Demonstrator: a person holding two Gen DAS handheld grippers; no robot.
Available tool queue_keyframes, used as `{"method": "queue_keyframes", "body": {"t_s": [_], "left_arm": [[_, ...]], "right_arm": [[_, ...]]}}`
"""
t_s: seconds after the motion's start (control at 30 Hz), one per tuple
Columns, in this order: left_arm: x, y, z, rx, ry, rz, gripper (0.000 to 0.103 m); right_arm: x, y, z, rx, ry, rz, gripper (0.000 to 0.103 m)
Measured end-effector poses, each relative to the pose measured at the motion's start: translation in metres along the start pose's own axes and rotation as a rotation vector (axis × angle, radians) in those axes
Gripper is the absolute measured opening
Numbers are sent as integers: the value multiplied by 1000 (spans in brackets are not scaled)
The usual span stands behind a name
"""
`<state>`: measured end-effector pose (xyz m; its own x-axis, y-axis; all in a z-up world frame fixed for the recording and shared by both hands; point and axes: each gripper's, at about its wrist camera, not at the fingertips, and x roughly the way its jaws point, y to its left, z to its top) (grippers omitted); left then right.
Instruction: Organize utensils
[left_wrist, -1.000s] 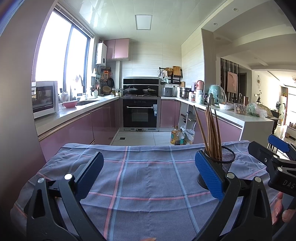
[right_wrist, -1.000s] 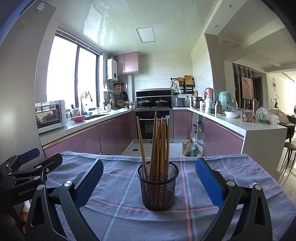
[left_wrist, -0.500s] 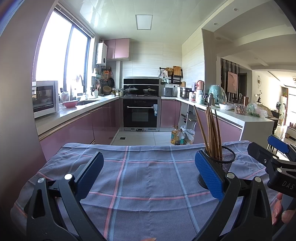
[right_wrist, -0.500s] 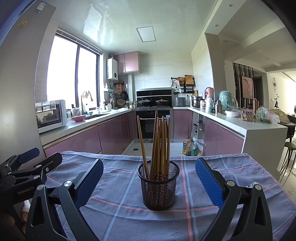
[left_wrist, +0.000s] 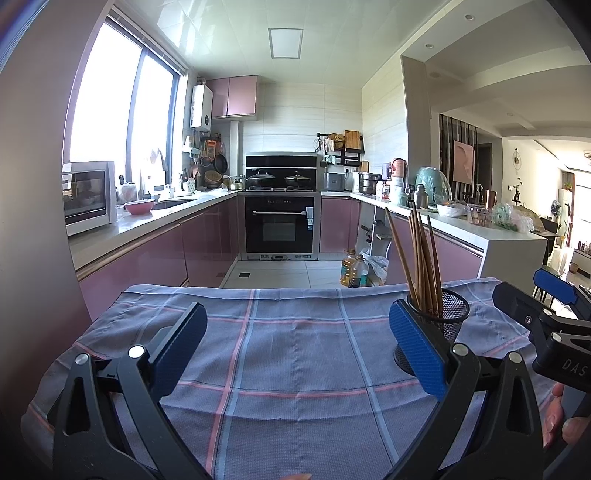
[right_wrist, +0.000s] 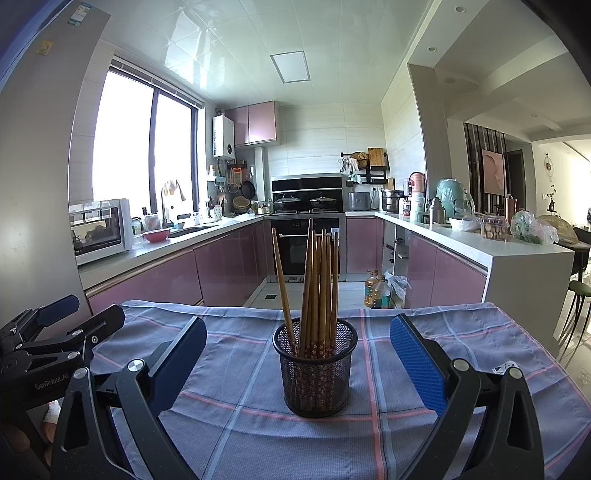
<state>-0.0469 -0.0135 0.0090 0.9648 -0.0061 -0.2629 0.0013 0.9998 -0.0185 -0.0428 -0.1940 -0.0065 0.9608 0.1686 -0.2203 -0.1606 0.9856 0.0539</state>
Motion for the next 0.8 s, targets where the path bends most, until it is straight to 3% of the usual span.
{"method": "queue_keyframes", "body": {"t_s": [0.8], "left_arm": [[1,0,1,1,2,-1,97]], "right_arm": [[0,0,1,2,0,-3,96]]}}
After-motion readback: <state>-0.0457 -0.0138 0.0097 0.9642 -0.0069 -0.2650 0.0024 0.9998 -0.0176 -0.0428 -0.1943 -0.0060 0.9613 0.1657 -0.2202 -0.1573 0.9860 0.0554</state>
